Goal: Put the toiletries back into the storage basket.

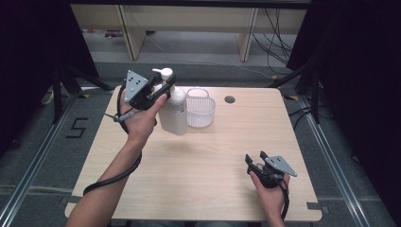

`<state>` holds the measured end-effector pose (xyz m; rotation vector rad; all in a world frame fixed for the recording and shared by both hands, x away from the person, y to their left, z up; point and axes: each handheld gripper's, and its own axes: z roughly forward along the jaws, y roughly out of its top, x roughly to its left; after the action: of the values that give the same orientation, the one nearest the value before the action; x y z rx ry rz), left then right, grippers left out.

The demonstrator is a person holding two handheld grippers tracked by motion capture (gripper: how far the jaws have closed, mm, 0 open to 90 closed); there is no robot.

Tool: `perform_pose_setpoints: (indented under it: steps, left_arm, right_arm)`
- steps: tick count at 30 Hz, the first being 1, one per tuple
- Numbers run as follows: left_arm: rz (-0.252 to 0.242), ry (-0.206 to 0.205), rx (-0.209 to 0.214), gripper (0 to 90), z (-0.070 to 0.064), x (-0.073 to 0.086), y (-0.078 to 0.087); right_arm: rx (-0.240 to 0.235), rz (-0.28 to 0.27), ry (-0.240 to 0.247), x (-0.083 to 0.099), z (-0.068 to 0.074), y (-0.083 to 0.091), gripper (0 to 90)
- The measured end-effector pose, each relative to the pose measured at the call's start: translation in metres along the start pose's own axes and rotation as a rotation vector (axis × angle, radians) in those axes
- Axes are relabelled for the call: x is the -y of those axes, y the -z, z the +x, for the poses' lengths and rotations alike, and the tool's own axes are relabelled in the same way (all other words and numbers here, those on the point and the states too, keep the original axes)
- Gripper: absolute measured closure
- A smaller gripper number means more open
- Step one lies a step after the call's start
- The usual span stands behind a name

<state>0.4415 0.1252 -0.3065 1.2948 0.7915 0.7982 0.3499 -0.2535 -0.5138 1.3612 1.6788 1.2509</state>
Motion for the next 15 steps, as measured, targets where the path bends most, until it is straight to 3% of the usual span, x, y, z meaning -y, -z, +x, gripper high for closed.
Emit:
perform_pose_setpoints:
  steps: [3,4,15]
  left_arm:
    - [0.002,0.016,0.006,59.2,-0.002,-0.002,-0.002]
    - [-0.005,-0.001,0.003,59.2,-0.001,-0.003,-0.003]
    - [-0.018,-0.001,0.004,59.2,-0.002,-0.011,-0.009]
  right_arm:
    - [-0.001,0.01,0.0,0.0,0.0,0.0,37.5]
    - [-0.007,0.01,0.003,0.0,-0.001,0.0,37.5]
    - [-0.001,0.02,0.002,-0.001,0.0,0.001,37.5]
